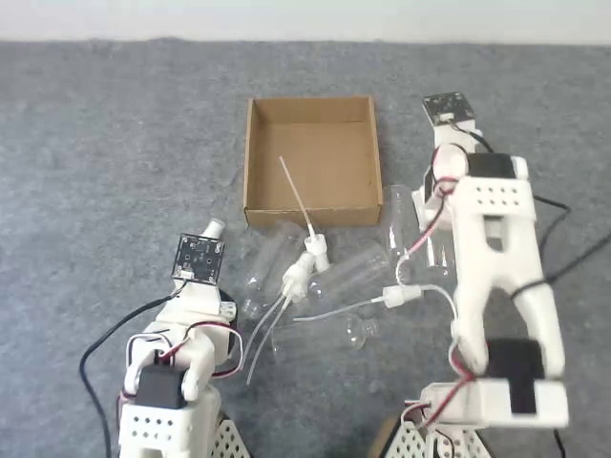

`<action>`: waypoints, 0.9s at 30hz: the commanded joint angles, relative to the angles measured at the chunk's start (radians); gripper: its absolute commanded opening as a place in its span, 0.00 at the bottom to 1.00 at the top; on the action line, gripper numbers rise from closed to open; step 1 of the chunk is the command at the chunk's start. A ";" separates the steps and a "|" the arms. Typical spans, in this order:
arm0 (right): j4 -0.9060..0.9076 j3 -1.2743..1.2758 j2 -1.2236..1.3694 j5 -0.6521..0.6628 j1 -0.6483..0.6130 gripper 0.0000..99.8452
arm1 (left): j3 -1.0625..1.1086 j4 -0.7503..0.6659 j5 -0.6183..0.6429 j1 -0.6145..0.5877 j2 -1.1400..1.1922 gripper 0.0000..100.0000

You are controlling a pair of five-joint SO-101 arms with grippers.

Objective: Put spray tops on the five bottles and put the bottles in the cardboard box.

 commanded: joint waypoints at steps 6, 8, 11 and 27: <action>-0.001 -0.253 0.223 0.006 -0.012 0.17 | -0.013 0.005 0.002 -0.005 -0.018 0.02; 0.005 -0.293 0.272 0.006 -0.012 0.17 | -0.013 0.005 0.002 -0.005 -0.018 0.02; 0.008 -0.344 0.335 0.006 -0.007 0.17 | -0.013 0.005 0.002 -0.005 -0.018 0.02; 0.010 -0.463 0.515 0.009 -0.005 0.17 | -0.013 0.005 0.002 -0.005 -0.018 0.02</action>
